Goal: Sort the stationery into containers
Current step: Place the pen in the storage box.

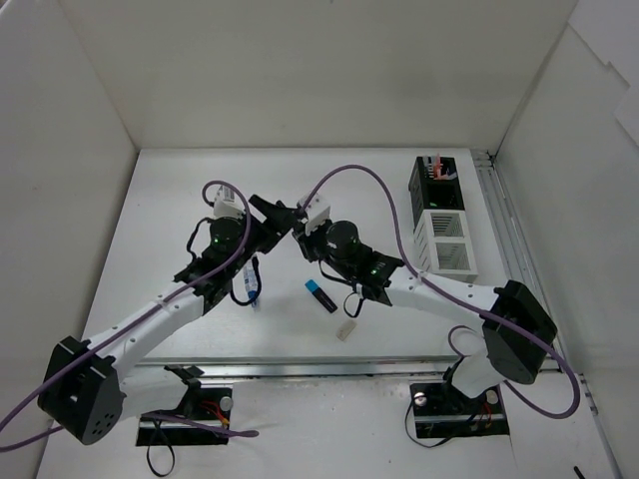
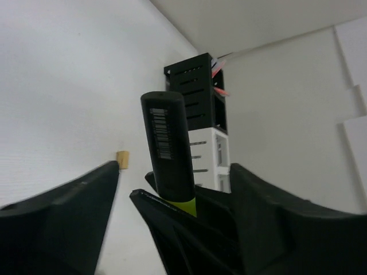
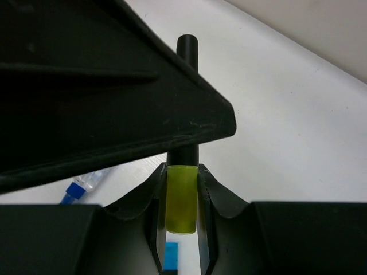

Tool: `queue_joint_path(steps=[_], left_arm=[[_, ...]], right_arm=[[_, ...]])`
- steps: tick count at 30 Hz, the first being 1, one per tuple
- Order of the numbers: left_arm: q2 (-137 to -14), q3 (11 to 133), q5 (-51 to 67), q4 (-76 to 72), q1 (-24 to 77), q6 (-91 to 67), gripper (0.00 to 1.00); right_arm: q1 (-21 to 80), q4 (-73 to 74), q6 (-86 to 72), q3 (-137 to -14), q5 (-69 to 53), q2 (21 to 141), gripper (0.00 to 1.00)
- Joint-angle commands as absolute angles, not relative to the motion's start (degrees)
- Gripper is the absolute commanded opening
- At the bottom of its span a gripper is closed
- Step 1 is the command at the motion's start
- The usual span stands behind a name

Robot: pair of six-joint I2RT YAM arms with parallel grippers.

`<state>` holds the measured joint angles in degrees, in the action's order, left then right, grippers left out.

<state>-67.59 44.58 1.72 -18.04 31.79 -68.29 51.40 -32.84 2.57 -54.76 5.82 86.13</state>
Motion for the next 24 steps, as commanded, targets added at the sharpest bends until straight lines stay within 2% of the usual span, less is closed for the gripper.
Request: queue_joint_path(steps=[1, 2, 4, 8, 12, 15, 18, 24], left_arm=[[-63.0, 48.8, 2.2, -16.7, 32.0, -62.5, 0.8], [-62.3, 49.4, 1.3, -15.0, 32.0, -61.2, 0.91], [-60.5, 50.7, 1.1, -12.2, 32.0, -56.0, 0.99], [-58.5, 56.2, -3.7, 3.4, 30.9, -50.1, 0.99], [-56.2, 56.2, -1.2, 7.6, 27.1, -43.3, 0.99], [-56.5, 58.4, -4.1, 16.3, 24.5, -39.1, 0.99], [-57.0, 59.3, -3.7, 20.3, 21.7, -37.0, 0.99], [-56.5, 56.7, -7.4, 23.5, 19.4, -33.3, 0.99]], right_arm=[[50.4, -30.1, 6.4, -59.7, 5.8, 82.5, 0.0], [49.2, -26.6, 7.6, -60.8, 5.9, 82.0, 0.0], [47.3, -14.6, 8.9, -65.5, 6.8, 82.1, 0.0], [41.4, 3.0, 12.5, -71.2, 14.1, 82.3, 0.0], [37.0, 20.8, 19.1, -77.1, 20.1, 81.7, 0.0], [33.2, 30.8, 22.9, -82.5, 25.1, 82.6, 0.0], [28.0, 35.1, 27.5, -84.8, 26.2, 83.8, 0.0], [17.8, 43.1, 40.2, -90.3, 20.1, 89.3, 0.0]])
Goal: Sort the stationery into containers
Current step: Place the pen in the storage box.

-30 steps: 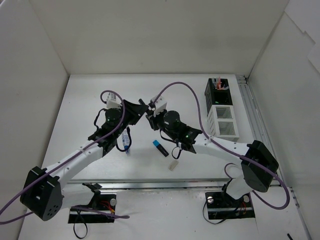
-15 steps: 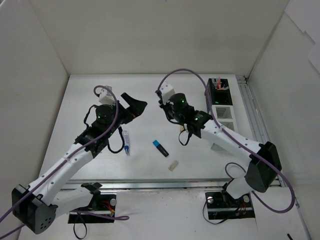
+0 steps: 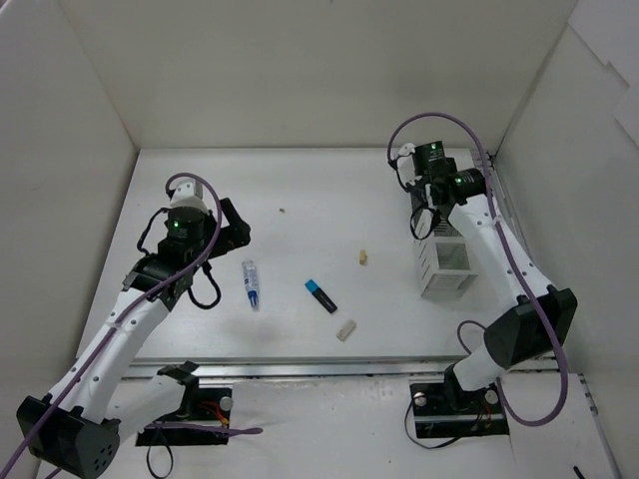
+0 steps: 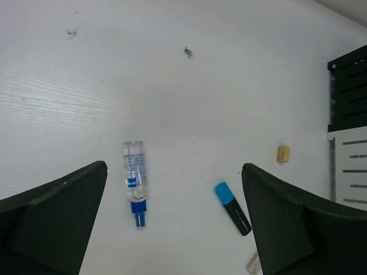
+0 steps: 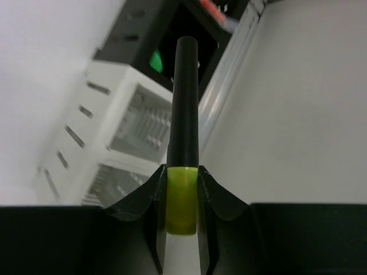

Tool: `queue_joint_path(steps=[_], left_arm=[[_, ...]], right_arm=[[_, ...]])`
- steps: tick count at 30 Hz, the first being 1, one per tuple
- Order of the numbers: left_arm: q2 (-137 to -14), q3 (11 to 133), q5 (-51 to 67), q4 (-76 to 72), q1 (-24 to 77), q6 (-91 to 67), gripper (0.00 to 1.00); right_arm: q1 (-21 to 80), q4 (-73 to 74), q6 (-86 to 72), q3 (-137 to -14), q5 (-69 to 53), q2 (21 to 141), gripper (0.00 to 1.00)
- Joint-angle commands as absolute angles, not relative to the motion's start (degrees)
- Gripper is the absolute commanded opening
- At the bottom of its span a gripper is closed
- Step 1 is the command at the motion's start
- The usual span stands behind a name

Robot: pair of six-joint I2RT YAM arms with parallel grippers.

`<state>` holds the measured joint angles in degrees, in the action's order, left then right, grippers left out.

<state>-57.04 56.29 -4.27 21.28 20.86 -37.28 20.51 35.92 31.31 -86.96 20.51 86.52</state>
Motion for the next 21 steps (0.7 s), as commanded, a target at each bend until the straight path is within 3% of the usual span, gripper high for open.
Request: queue_joint_path(steps=[1, 7, 17, 21], left_arm=[[-56.9, 56.5, -7.0, 24.2, 18.7, -33.1, 0.99], [-58.4, 55.5, -2.6, 23.8, 16.3, -31.5, 0.99], [-60.9, 55.5, -1.8, 25.3, 14.6, -30.4, 0.99], [-61.3, 55.6, -1.8, 26.3, 14.6, -29.9, 1.0]], right_arm=[[15.4, 43.9, 41.7, -92.7, 20.5, 91.6, 0.0], [9.0, 50.3, 46.8, -104.1, 19.4, 101.9, 0.0], [8.3, 55.7, 49.6, -114.7, 22.5, 115.6, 0.0], [9.0, 56.7, 48.7, -117.9, 24.4, 119.6, 0.15]])
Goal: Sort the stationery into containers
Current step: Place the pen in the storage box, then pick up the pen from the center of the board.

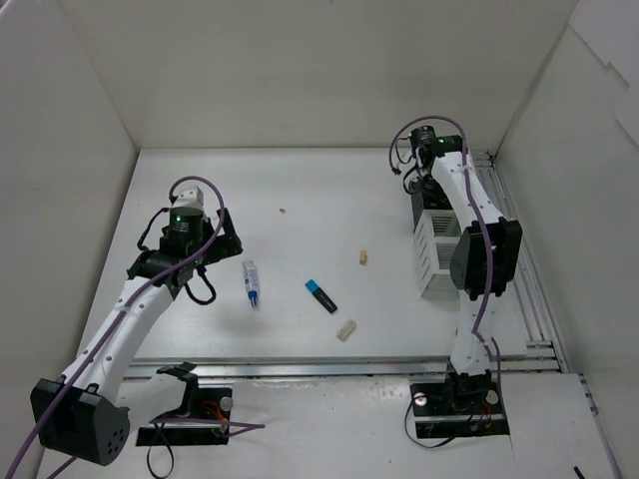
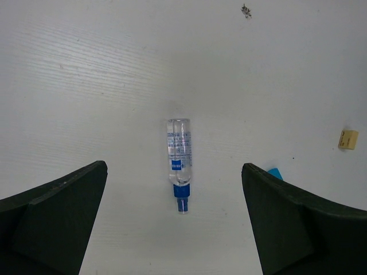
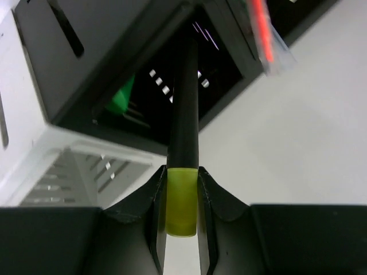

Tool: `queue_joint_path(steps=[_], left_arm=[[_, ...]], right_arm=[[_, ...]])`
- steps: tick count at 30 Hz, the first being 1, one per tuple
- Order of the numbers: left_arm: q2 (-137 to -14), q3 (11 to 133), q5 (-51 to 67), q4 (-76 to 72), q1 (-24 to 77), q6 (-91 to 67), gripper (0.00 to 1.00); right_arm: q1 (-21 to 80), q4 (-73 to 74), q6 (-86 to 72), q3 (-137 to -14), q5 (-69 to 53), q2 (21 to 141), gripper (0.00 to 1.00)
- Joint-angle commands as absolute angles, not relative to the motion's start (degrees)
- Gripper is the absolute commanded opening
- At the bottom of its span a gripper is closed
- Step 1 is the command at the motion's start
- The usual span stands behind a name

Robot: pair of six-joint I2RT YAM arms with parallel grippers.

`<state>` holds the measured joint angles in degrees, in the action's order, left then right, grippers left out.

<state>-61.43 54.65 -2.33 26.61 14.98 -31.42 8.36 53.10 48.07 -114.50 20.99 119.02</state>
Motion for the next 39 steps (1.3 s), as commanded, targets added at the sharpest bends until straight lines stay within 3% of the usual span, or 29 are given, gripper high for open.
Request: queue_joint_path(steps=[1, 6, 10, 11, 12, 13, 14, 19, 26, 39], left_arm=[[-61.4, 55.6, -1.8, 26.6, 14.6, -29.9, 0.99], [-61.1, 54.9, -1.0, 27.0, 14.1, -29.7, 0.99], [-61.1, 54.1, -0.6, 26.9, 14.1, -30.0, 0.99], [-60.9, 53.9, -0.7, 27.0, 14.1, -30.1, 0.99], [-60.9, 53.4, -0.7, 26.8, 14.1, -30.3, 0.99], [-60.6, 53.4, -0.7, 26.8, 14.1, -30.5, 0.99], [-59.9, 53.3, -0.7, 27.0, 14.1, -30.5, 0.99], [-55.6, 50.7, -0.7, 26.5, 14.1, -31.8, 0.99], [-52.0, 49.0, -0.7, 28.1, 13.5, -33.9, 0.99], [-45.8, 43.3, 1.0, 31.4, 13.5, -39.5, 1.0]], right_arm=[[9.1, 57.0, 48.6, -118.0, 24.9, 119.8, 0.17], [9.5, 57.0, 48.6, -117.2, 23.9, 118.0, 0.45], [10.9, 56.2, 47.5, -117.3, 24.7, 115.1, 0.55], [11.5, 55.4, 47.2, -116.7, 25.2, 114.0, 0.66], [12.7, 54.4, 46.7, -116.4, 25.4, 111.6, 0.69], [13.4, 53.4, 46.4, -116.1, 25.6, 110.2, 0.79], [14.3, 53.3, 45.3, -115.7, 25.7, 108.9, 0.98], [22.1, 47.1, 34.3, -109.5, 19.5, 96.8, 0.98], [35.7, 22.5, 8.6, -78.4, 0.5, 84.9, 0.98], [51.6, 17.6, -1.4, -80.5, -0.2, 109.1, 0.97]])
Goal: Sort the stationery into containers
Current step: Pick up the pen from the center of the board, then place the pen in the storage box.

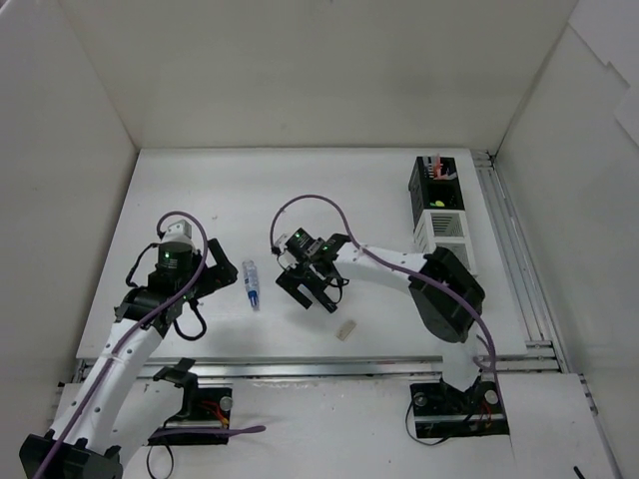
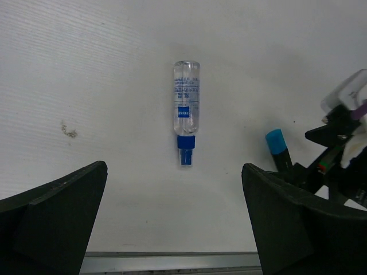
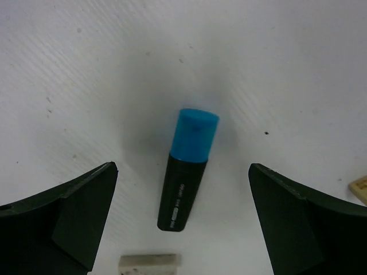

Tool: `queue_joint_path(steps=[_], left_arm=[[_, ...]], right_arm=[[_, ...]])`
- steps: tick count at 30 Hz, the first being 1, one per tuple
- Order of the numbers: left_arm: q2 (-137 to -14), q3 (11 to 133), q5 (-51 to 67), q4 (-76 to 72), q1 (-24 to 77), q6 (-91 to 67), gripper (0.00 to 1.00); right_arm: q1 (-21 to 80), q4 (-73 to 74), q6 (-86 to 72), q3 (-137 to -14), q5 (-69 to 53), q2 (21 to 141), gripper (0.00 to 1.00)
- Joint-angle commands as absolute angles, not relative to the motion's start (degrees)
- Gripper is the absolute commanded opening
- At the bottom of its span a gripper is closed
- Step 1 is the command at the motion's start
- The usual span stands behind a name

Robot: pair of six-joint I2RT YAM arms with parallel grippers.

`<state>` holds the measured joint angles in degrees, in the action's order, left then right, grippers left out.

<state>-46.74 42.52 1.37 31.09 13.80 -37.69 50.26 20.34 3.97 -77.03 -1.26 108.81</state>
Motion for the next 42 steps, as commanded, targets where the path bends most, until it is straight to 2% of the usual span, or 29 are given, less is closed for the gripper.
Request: queue_joint_path(steps=[1, 3, 6, 7, 9, 10, 12, 14, 15, 17, 18, 21, 24, 28, 31, 37, 42], left_arm=[[-45.4, 43.3, 0.6, 31.7, 13.5, -39.9, 1.0], [-44.9, 43.1, 0.4, 32.2, 13.5, -40.0, 1.0], [-44.2, 42.8, 0.3, 32.5, 13.5, -40.0, 1.0], [-44.0, 42.7, 0.3, 32.6, 13.5, -40.1, 1.0], [-44.1, 42.7, -1.9, 32.4, 13.5, -40.3, 0.99], [-44.4, 42.7, -1.9, 32.3, 13.5, -40.2, 1.0], [-44.6, 42.7, -2.2, 32.3, 13.5, -40.5, 0.99], [-44.4, 42.5, -2.3, 32.2, 13.5, -41.0, 0.99], [-43.7, 42.4, -2.5, 31.9, 13.5, -41.0, 0.99], [-43.2, 42.0, -3.2, 31.8, 13.5, -41.2, 0.99], [-42.7, 41.9, -3.4, 31.7, 13.5, -41.5, 0.99], [-42.3, 42.3, -4.0, 31.8, 13.5, -41.3, 1.0], [-42.8, 42.5, -4.2, 31.2, 13.5, -41.1, 1.0], [-43.6, 42.7, -3.9, 29.5, 13.5, -40.4, 0.99], [-44.8, 43.7, -4.4, 29.4, 13.0, -40.3, 0.99], [-47.0, 44.4, -3.9, 26.2, 12.5, -40.0, 1.0], [-50.3, 45.8, -3.5, 25.8, 12.5, -39.6, 1.0]], right_arm=[[51.5, 17.0, -2.2, -80.3, 3.0, 109.5, 0.96], [51.6, 15.9, -3.6, -78.9, 4.4, 110.5, 0.93], [51.6, 14.4, -5.4, -76.7, 5.0, 110.8, 0.78], [51.7, 13.8, -5.9, -75.4, 4.5, 110.9, 0.62], [51.7, 12.0, -6.4, -74.4, 4.1, 111.3, 0.52], [51.7, 12.0, -6.2, -74.2, 3.4, 111.5, 0.41], [51.8, 11.8, -6.1, -74.4, 2.6, 112.3, 0.35], [51.6, 11.8, -5.9, -74.3, 1.9, 112.7, 0.34], [51.6, 11.7, -5.9, -74.1, 1.5, 112.5, 0.26], [51.6, 11.7, -5.6, -73.8, 1.5, 111.2, 0.19], [51.7, 11.5, -5.4, -73.7, 3.0, 110.2, 0.09], [51.0, 10.4, -3.5, -73.5, 7.8, 104.3, 0.04], [46.0, 5.4, -1.2, -70.6, 12.1, 96.1, 0.02], [38.2, -6.0, 3.9, -66.1, 16.3, 83.3, 0.0], [31.2, -17.8, 6.8, -62.2, 17.8, 77.9, 0.0], [18.0, -35.9, 7.9, -61.9, 20.2, 80.8, 0.0], [11.1, -41.8, 5.7, -64.2, 20.4, 87.4, 0.0]])
